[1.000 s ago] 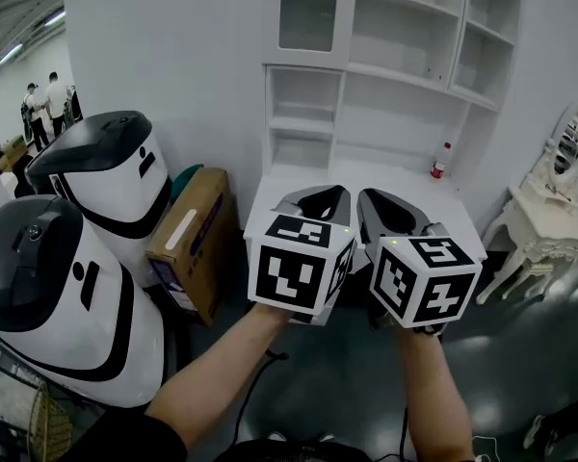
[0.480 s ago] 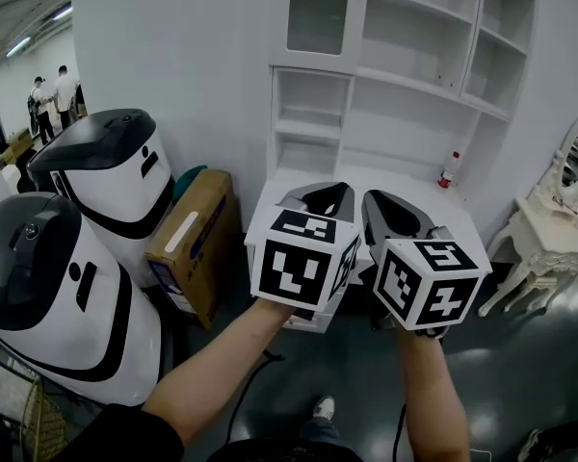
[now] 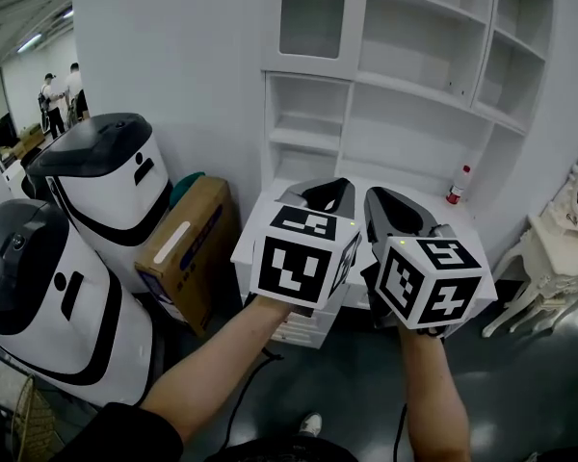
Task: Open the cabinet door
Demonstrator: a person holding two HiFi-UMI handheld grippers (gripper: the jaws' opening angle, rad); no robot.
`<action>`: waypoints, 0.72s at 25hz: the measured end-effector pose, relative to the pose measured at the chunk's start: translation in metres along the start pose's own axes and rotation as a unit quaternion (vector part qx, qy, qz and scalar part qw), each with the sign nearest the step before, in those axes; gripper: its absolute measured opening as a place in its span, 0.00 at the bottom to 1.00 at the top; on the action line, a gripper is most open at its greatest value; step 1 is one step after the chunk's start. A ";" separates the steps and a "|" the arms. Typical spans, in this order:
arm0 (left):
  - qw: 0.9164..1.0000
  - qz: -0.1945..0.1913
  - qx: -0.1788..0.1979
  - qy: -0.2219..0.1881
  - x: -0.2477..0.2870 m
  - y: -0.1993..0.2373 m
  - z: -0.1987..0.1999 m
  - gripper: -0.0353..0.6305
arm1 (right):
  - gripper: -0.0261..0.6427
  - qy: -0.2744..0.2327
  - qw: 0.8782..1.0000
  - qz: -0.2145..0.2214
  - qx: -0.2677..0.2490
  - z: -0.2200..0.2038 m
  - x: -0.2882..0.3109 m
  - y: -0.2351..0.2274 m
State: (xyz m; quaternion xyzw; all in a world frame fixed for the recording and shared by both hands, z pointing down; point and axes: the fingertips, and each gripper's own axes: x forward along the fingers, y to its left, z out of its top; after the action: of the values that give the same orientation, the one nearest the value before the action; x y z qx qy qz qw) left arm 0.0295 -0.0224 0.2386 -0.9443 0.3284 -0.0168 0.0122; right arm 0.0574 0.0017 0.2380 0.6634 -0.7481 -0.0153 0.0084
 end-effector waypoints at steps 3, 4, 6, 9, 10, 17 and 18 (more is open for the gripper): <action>1.000 0.010 0.002 -0.002 0.026 -0.001 0.005 0.06 | 0.07 -0.001 1.000 0.010 0.002 0.002 0.013 -0.025; 1.000 0.014 0.002 -0.001 0.034 -0.002 0.005 0.06 | 0.07 -0.001 1.000 0.013 0.003 0.002 0.017 -0.033; 1.000 0.021 0.002 0.001 0.051 -0.003 0.005 0.06 | 0.07 0.000 1.000 0.019 0.002 0.002 0.026 -0.048; 0.999 0.033 0.002 0.003 0.073 -0.003 0.007 0.06 | 0.07 -0.001 0.999 0.032 0.001 0.004 0.037 -0.067; 0.999 0.037 0.003 0.004 0.078 -0.003 0.008 0.06 | 0.07 -0.001 0.999 0.036 0.001 0.005 0.040 -0.072; 0.998 0.053 0.010 0.010 0.103 -0.001 0.009 0.06 | 0.07 -0.005 0.999 0.054 0.007 0.006 0.058 -0.092; 0.998 0.053 0.009 0.011 0.105 -0.001 0.009 0.06 | 0.07 -0.005 0.998 0.055 0.008 0.006 0.060 -0.094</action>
State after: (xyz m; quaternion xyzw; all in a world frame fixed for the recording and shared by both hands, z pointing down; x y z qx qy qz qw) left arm 0.1127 -0.0872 0.2321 -0.9250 0.3783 -0.0293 0.0182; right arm 0.1429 -0.0685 0.2287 0.6213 -0.7835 -0.0118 -0.0001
